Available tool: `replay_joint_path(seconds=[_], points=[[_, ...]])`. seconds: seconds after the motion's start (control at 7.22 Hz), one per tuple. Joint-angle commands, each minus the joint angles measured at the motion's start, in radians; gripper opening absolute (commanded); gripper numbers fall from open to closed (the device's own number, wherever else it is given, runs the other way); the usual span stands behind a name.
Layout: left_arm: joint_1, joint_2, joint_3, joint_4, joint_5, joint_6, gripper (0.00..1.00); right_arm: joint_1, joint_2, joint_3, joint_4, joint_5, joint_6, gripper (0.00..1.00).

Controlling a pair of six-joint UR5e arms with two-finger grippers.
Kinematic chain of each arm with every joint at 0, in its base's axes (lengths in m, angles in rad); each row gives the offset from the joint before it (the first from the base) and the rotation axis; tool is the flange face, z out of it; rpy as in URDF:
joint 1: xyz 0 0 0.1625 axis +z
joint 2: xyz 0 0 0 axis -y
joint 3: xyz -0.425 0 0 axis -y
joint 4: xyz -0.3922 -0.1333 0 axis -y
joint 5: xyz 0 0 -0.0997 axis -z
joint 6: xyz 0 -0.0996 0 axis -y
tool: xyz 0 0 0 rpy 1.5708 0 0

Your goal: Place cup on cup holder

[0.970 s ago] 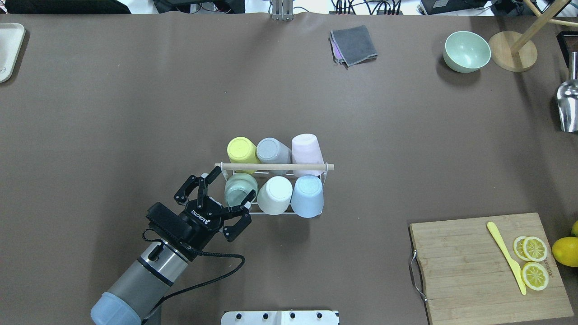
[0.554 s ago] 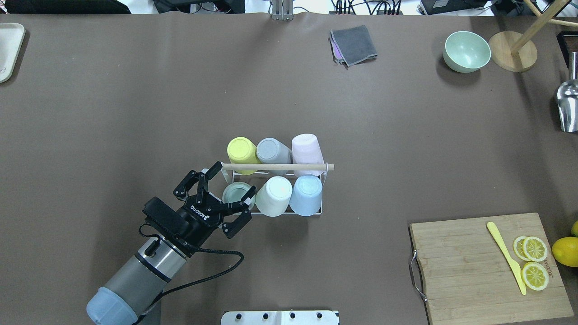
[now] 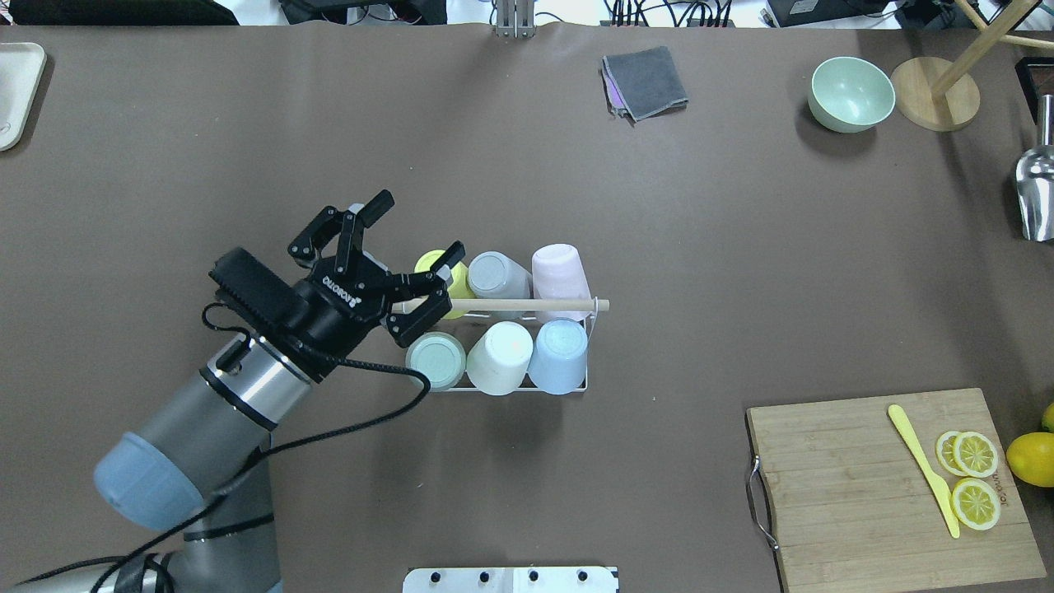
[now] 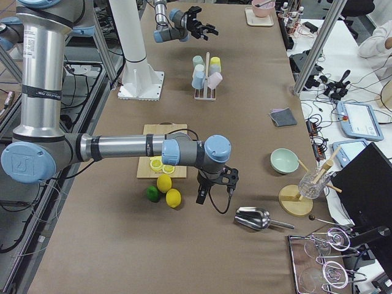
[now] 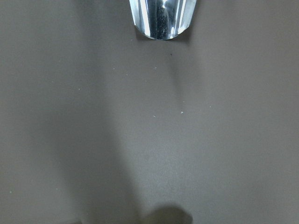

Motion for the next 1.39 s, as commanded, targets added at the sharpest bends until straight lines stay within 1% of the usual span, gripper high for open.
replay_joint_path(seconds=[0.0, 0.14, 0.28, 0.42, 0.55, 0.69, 0.83, 0.97, 1.11, 1.25], points=[[-0.318, -0.014, -0.066, 0.456, -0.342, -0.01, 0.98, 0.0, 0.001, 0.001, 0.0, 0.001, -0.002, 1.0], [-0.462, -0.038, -0.039, 0.608, -0.534, -0.012, 0.98, 0.0, 0.001, 0.001, 0.0, 0.001, -0.002, 1.0], [-0.549, -0.02, 0.011, 0.625, -0.645, -0.023, 0.98, 0.0, 0.001, 0.001, 0.0, 0.0, -0.002, 1.0], [-0.56, 0.054, 0.047, 0.622, -0.682, -0.121, 0.98, 0.0, 0.001, 0.0, 0.0, -0.002, -0.002, 1.0], [-0.564, 0.154, 0.044, 0.628, -0.715, -0.145, 0.98, 0.0, 0.003, 0.0, 0.0, -0.002, 0.0, 1.0], [-0.589, 0.284, 0.038, 0.627, -0.798, -0.142, 0.98, 0.0, 0.001, 0.0, 0.0, -0.002, 0.0, 1.0], [-0.632, 0.361, 0.035, 0.643, -0.883, -0.142, 0.98, 0.0, 0.003, 0.0, 0.0, -0.002, 0.0, 1.0], [-0.664, 0.389, 0.015, 0.753, -0.987, -0.142, 0.98, 0.0, 0.003, 0.0, 0.0, -0.002, 0.0, 1.0], [-0.732, 0.391, 0.0, 0.918, -1.123, -0.139, 0.98, 0.0, 0.001, 0.0, 0.0, -0.002, 0.0, 1.0], [-0.781, 0.39, 0.003, 1.032, -1.222, -0.139, 0.98, 0.0, 0.003, 0.001, 0.0, 0.0, -0.002, 1.0]])
